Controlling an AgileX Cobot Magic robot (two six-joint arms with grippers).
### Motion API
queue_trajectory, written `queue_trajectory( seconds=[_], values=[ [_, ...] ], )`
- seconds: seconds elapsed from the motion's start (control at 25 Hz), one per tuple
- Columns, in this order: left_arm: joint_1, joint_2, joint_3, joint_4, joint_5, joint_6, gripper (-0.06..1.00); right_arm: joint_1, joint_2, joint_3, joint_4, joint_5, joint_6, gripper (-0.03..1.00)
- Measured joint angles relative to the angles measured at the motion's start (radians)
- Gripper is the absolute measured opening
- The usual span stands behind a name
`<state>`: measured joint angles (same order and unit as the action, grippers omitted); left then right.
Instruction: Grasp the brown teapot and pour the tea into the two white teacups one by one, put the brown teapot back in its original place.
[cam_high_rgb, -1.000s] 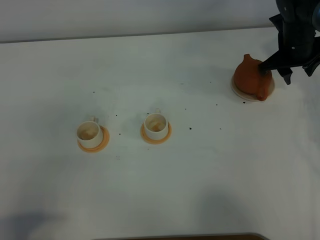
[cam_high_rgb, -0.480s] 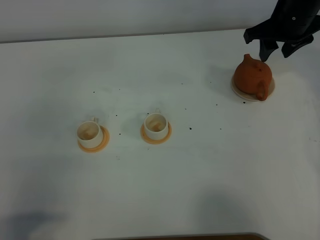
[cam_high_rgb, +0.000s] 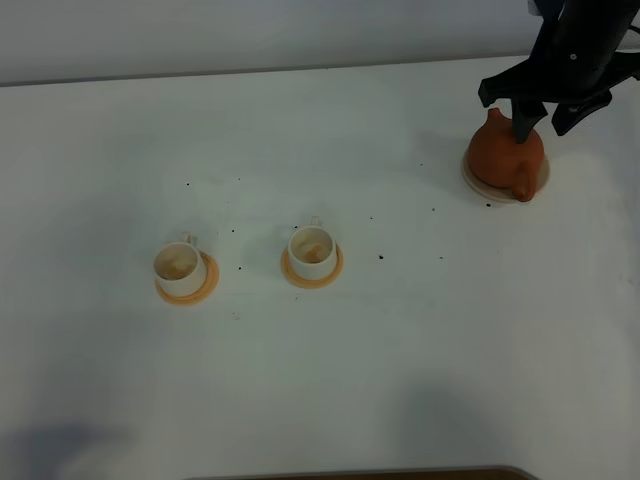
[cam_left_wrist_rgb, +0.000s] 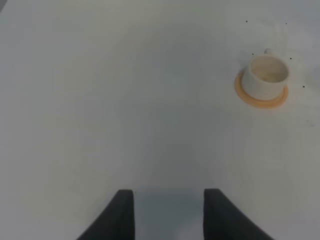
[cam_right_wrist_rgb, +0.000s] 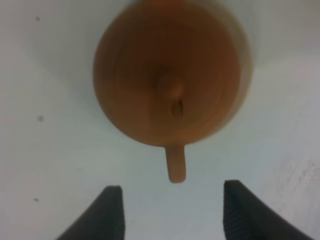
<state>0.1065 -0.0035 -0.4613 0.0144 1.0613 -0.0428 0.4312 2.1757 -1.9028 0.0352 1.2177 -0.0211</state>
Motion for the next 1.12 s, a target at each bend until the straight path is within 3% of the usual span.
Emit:
queue_trajectory(
  seconds=[0.64,1.12],
  values=[
    [0.000,0.000,0.000,0.000,0.000,0.000,0.37,0.000,0.051,0.033,0.011,0.001,-0.100,0.47],
    [0.000,0.000,0.000,0.000,0.000,0.000,0.37,0.000,0.080,0.038,-0.049,0.001,-0.114,0.47]
  ],
)
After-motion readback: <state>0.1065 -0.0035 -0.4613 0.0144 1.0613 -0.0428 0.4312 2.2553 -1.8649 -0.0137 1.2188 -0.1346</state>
